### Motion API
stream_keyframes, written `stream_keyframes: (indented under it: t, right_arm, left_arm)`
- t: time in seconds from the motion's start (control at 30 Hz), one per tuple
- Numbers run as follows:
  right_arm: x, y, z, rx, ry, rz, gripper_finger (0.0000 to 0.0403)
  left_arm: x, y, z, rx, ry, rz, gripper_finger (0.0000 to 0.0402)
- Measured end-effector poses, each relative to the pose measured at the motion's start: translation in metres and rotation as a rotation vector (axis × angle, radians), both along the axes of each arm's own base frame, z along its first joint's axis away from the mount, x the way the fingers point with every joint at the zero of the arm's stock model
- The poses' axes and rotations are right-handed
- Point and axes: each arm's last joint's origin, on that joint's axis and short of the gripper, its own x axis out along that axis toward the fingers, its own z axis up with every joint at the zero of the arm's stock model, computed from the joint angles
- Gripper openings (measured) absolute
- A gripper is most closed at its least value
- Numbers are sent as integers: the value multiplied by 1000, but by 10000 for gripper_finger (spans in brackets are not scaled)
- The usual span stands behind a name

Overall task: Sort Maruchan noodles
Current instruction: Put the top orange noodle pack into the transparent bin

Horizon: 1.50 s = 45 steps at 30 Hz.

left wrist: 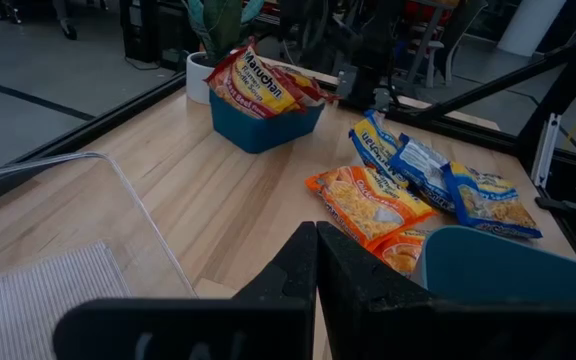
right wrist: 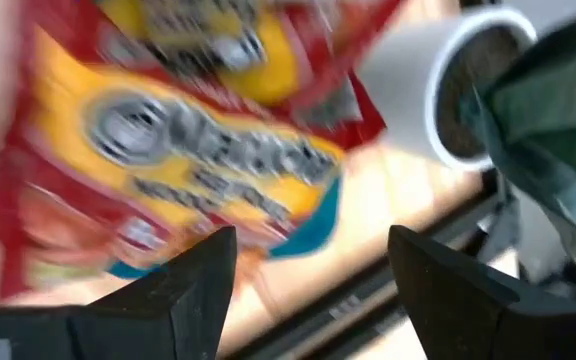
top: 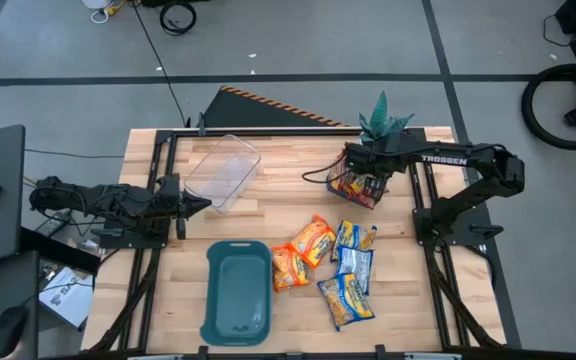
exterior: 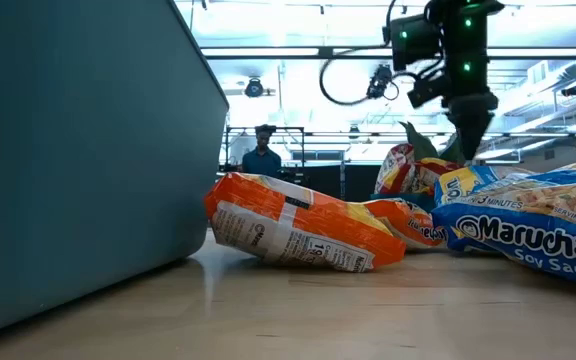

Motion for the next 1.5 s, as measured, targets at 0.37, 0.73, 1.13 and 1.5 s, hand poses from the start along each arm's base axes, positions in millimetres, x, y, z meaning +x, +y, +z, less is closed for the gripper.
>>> stream_keyframes:
  t: [0.37,0.73,1.13,1.5]
  right_arm:
    - [40,34,45,-49,-334,150,267]
    - [65,91,24,-78,-589,287,267]
    - [39,134,3,-175,-646,325,267]
    - [-3,132,22,-136,-739,213,268]
  left_arm:
    - [33,2,-5,-87,110,-28,11]
    - [91,8,22,-67,262,-60,11]
    - [179,8,27,9,421,-285,11]
    - [259,-10,1,156,572,-419,112]
